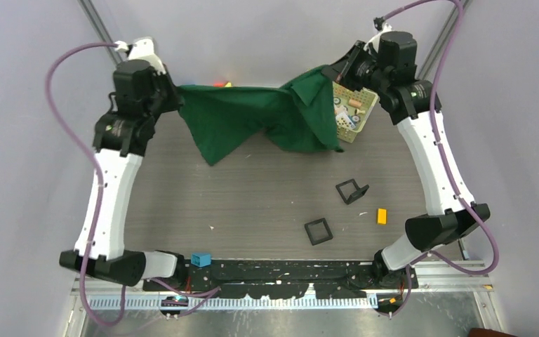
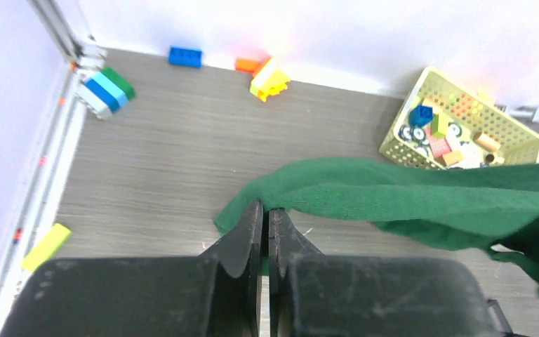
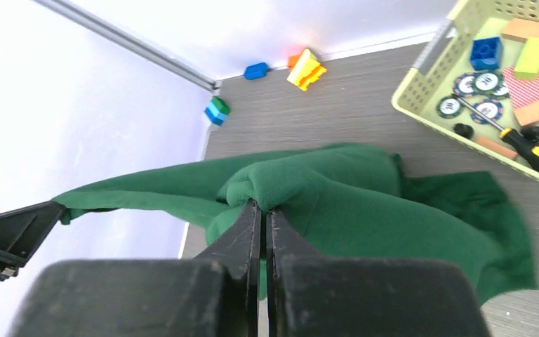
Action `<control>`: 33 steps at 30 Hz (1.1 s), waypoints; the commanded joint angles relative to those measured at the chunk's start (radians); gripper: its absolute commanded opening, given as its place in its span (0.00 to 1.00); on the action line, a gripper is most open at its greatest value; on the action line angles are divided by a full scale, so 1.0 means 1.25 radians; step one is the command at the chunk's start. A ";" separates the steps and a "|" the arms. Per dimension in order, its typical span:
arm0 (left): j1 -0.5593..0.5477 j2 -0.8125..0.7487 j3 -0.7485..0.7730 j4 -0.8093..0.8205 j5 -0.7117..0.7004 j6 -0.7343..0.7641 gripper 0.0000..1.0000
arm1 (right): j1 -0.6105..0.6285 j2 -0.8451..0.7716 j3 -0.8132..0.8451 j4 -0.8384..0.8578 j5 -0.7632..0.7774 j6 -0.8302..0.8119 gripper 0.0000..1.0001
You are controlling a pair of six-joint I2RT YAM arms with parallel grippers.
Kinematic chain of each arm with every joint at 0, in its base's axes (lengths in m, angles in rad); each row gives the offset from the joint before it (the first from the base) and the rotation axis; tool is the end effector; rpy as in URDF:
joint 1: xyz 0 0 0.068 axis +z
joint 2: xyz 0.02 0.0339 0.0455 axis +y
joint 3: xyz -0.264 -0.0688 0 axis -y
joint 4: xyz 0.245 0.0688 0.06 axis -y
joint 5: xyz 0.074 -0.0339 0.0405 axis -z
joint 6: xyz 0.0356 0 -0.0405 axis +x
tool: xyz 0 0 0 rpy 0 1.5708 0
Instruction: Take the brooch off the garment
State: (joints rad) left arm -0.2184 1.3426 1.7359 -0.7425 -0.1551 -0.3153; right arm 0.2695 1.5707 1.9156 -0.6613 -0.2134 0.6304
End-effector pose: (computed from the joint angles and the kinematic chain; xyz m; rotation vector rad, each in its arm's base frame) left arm 0.2610 -0.0523 0.4826 -0.1972 1.9111 -0.2104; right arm 0.3196 0.0961 0.4830 0.2018 1.9528 0.8058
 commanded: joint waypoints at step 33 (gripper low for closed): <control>0.041 0.328 0.126 0.020 0.088 -0.098 0.00 | 0.125 0.313 0.121 -0.221 0.107 -0.100 0.75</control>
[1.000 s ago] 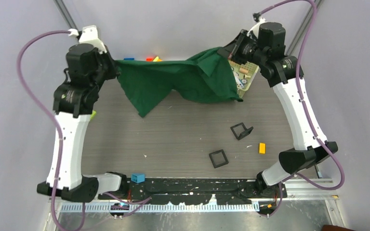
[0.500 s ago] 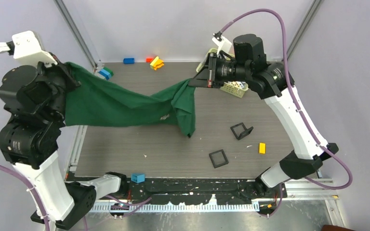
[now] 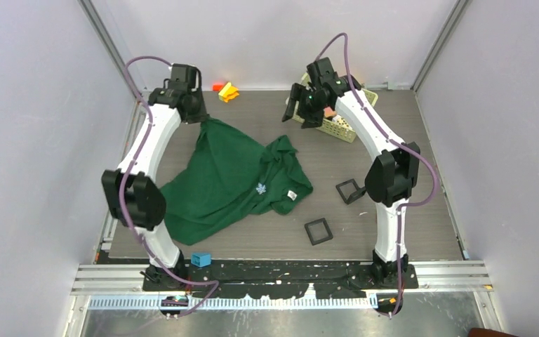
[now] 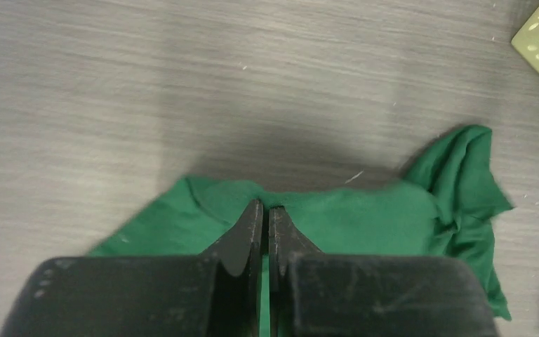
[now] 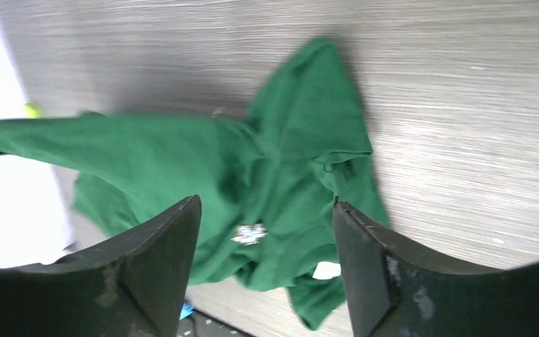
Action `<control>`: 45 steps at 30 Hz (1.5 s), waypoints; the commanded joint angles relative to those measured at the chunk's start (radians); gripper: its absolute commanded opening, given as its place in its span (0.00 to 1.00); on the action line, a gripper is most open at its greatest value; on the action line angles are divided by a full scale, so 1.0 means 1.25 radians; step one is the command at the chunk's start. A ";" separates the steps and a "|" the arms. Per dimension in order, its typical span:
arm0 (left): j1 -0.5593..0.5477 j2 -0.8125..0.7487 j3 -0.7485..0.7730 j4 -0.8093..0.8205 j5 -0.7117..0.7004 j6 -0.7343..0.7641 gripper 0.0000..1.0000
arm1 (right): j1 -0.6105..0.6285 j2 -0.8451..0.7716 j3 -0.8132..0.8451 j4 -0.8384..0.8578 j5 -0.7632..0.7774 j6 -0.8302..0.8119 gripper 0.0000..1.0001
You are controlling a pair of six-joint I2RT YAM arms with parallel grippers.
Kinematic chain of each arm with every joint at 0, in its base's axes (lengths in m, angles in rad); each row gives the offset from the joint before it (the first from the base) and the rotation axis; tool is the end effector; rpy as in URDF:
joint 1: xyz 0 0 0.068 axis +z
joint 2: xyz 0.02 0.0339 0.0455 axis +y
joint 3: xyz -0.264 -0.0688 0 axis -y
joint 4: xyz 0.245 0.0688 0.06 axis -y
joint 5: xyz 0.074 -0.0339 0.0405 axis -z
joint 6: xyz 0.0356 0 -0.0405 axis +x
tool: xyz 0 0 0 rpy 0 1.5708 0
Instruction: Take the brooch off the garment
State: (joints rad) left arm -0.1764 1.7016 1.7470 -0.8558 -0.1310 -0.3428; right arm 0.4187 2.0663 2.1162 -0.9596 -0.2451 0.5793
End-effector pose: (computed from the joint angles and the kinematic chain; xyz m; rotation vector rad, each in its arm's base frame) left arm 0.3668 -0.0607 0.3671 -0.2592 2.3600 -0.0930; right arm 0.4111 0.1924 0.3322 0.0985 2.5866 0.7043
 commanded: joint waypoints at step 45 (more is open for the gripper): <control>-0.356 -0.271 -0.635 0.470 0.192 0.060 0.62 | 0.302 -0.309 -0.896 0.659 0.156 0.092 0.11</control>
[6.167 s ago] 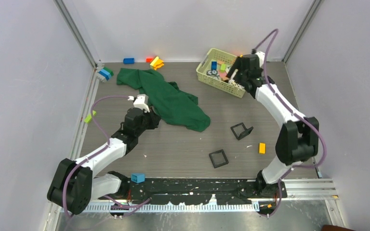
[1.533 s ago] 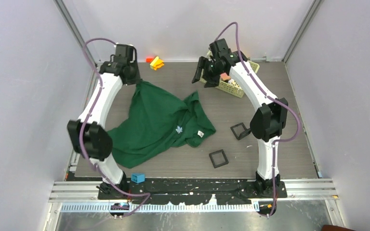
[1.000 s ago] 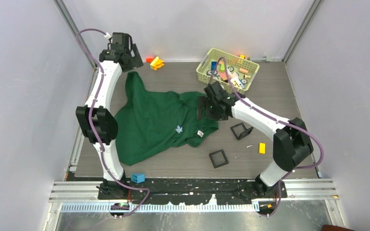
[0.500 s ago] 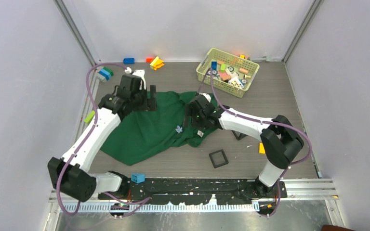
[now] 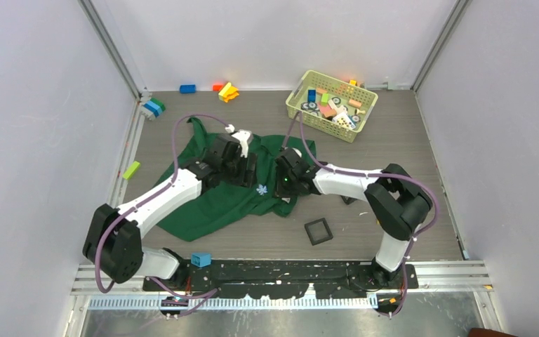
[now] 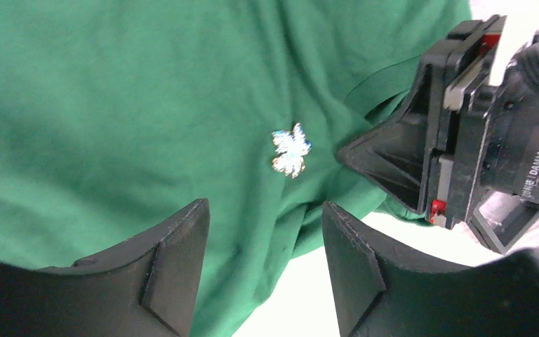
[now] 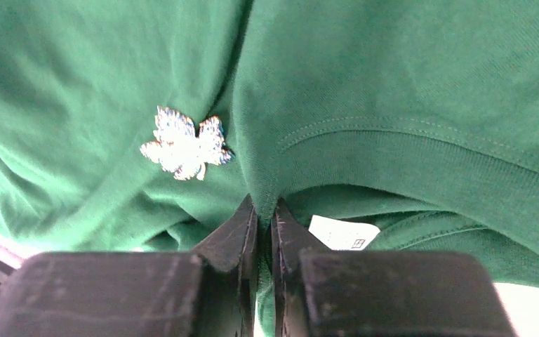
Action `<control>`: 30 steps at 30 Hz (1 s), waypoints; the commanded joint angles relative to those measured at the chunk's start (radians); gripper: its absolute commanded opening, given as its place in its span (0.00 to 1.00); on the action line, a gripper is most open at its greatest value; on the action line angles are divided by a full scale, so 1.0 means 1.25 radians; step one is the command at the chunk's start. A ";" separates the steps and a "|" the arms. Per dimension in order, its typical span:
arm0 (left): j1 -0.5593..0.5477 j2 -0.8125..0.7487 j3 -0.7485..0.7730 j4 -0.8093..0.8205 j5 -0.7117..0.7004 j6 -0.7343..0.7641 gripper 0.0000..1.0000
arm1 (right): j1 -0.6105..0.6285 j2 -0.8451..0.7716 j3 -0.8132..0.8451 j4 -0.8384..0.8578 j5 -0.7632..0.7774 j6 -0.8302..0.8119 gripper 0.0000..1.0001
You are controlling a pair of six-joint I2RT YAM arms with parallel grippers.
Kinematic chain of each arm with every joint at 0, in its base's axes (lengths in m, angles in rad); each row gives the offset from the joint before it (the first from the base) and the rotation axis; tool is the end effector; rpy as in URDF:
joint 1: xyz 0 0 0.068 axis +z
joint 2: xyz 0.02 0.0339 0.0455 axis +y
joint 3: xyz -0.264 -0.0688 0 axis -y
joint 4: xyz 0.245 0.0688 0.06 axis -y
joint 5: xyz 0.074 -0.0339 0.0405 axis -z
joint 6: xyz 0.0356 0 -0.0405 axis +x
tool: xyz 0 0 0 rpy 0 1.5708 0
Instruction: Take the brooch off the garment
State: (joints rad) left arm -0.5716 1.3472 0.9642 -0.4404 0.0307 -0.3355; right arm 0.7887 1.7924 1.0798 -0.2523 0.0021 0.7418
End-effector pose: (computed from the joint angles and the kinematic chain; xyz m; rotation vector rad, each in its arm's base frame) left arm 0.2396 -0.1554 0.2546 0.3025 2.4257 -0.4537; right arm 0.2573 0.2589 0.1662 -0.0612 2.6449 0.5708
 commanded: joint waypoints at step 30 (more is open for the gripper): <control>-0.101 -0.034 -0.239 0.250 0.107 -0.059 0.60 | 0.006 -0.360 -0.281 0.268 -0.145 -0.085 0.05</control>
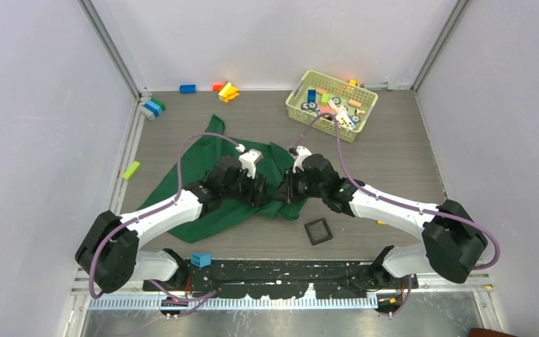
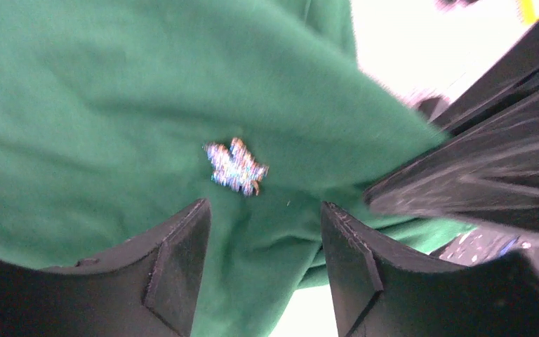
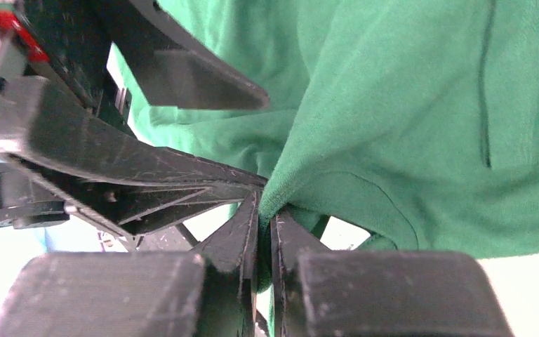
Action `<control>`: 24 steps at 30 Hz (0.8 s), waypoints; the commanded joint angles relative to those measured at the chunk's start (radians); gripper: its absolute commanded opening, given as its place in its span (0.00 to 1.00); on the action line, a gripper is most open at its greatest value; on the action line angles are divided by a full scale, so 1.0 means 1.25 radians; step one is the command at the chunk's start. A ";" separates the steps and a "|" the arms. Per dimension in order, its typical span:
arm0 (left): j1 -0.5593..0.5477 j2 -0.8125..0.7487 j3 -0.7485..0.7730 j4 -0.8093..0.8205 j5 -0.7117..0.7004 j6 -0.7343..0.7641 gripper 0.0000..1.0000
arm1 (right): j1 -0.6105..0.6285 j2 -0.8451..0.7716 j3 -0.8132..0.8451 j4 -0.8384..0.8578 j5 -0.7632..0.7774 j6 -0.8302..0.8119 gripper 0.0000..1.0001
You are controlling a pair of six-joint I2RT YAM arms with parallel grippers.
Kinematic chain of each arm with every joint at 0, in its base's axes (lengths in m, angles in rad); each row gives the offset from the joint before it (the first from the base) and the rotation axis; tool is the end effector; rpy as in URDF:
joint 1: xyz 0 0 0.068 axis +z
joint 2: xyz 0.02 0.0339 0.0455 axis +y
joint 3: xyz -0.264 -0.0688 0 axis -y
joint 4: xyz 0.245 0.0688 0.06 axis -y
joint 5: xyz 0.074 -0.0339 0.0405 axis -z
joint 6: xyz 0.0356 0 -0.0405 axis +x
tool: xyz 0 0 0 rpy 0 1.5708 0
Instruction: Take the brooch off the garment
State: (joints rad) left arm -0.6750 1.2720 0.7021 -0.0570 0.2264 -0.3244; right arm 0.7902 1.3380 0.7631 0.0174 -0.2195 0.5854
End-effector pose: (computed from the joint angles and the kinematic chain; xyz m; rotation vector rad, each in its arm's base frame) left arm 0.2050 -0.1743 0.2204 0.5312 2.2359 -0.7901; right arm 0.1983 0.2112 0.2300 -0.3740 2.2671 1.0033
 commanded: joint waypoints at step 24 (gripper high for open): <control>-0.126 0.121 -0.036 -0.180 -0.060 -0.152 0.25 | -0.004 0.215 0.059 -0.114 0.123 0.110 0.83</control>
State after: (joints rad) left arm -0.8021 1.4067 0.6586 -0.2794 0.1528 -0.4828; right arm 0.7898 1.5478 0.8486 -0.2539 0.0502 0.6876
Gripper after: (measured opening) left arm 0.252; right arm 0.825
